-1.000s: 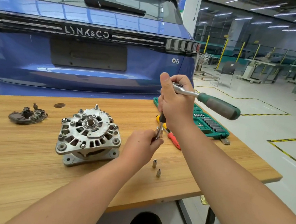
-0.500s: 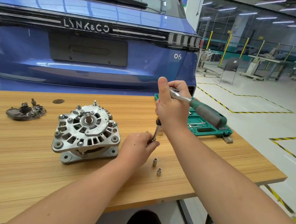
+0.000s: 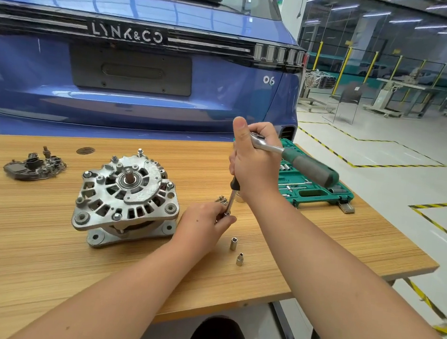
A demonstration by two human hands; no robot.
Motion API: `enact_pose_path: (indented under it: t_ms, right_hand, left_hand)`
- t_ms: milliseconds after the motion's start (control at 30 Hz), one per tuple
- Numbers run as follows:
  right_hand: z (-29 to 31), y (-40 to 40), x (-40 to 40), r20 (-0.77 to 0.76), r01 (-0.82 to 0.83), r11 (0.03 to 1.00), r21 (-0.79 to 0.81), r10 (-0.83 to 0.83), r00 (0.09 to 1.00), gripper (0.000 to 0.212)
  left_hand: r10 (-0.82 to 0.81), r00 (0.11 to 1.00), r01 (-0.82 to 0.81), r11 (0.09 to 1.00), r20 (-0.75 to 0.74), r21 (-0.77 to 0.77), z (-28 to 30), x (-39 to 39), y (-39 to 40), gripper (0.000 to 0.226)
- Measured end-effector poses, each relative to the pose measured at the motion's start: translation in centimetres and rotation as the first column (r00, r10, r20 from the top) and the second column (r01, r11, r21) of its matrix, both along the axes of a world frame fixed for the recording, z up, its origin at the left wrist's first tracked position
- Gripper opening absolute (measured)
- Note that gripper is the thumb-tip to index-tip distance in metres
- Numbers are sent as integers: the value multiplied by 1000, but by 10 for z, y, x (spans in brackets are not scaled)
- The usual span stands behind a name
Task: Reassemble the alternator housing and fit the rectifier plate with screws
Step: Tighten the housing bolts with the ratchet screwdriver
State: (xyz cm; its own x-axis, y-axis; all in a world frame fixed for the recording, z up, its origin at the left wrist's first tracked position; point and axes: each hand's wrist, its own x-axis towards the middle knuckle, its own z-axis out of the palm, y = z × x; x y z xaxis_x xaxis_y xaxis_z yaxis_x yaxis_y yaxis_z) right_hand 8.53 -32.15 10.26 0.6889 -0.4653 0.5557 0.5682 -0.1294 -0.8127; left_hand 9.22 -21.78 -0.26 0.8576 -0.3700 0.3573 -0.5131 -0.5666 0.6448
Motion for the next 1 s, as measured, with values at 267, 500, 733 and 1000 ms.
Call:
enact_pose_path:
  t_ms: [267,500,733,1000]
  right_hand:
    - [-12,5,-1,26,46,995,-94,-43,999,25]
    - [68,-18,8,134,168,982,-87,-156,979,22]
    - [18,-12,8,53,92,983,-160,-85,995,28]
    - [3,-20,0,-5,160,971,-177,-164,987,32]
  left_hand:
    - [21,999,-13,986,-46,168,-8,13,-8,26]
    - [78,987,-64,993,-140,103,-12,21,3,31]
    - [37,990,-9,980,-135,200,-13,24,-12,31]
    - [7,979,31,983,-206,179,-10,23,-5,54]
